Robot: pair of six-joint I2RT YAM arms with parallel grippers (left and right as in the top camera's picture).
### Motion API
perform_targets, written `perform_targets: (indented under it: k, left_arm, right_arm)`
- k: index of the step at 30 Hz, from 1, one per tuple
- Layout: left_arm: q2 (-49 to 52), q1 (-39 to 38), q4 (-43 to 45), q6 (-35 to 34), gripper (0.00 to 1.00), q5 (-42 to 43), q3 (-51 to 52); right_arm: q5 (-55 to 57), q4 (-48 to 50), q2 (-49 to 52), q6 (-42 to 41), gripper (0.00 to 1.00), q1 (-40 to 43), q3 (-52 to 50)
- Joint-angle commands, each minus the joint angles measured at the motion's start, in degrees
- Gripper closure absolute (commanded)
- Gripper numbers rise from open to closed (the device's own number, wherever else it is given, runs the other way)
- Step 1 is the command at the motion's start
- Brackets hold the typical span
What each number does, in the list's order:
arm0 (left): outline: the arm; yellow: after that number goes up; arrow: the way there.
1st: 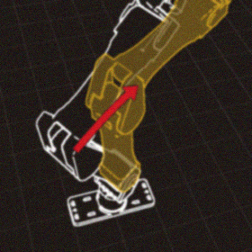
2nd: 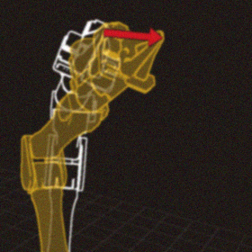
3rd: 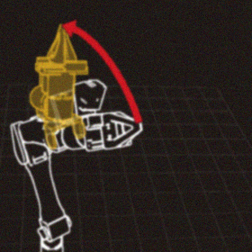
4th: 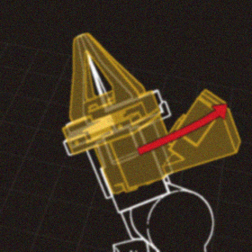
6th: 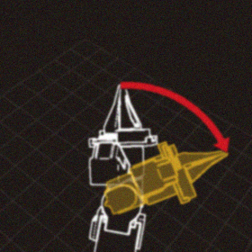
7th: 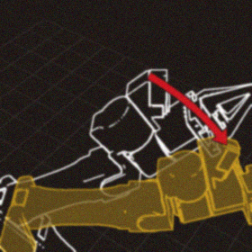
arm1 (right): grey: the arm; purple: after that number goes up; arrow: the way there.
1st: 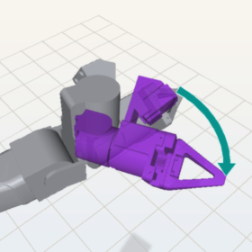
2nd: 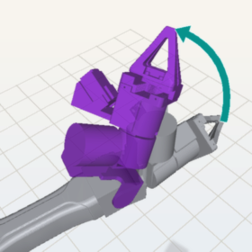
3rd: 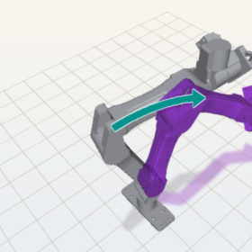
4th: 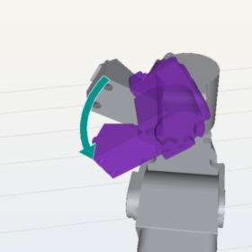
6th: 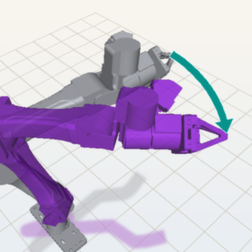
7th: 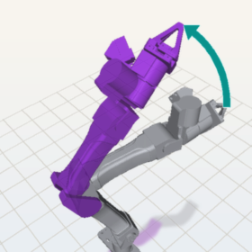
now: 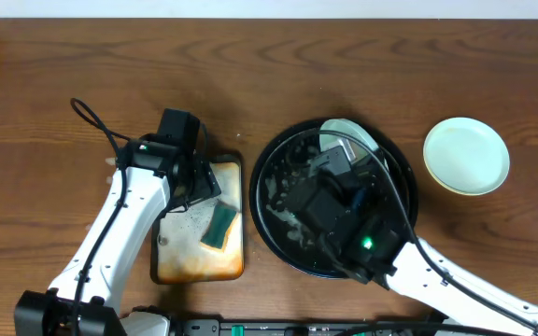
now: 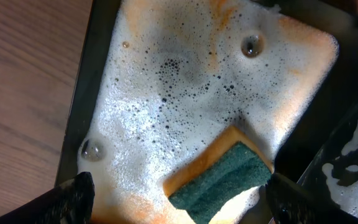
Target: Clean dirty plates on tray and stack at the side
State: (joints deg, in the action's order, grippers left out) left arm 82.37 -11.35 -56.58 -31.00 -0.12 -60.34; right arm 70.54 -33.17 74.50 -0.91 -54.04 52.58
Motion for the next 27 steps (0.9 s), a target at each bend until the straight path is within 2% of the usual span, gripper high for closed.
perform_targets:
  k: [1, 27]
  left_arm:
    - [0.0, -0.1, -0.1, 0.8, 0.11, -0.1, 0.3]
    - [0.1, -0.1, -0.1, 0.8, 0.11, -0.1, 0.3]
  right_arm:
    - [4.6, 1.0, -0.9, 0.8, 0.99, -1.7, 0.7]
    - [4.4, 1.0, -0.9, 1.4, 0.99, -1.9, 0.7]
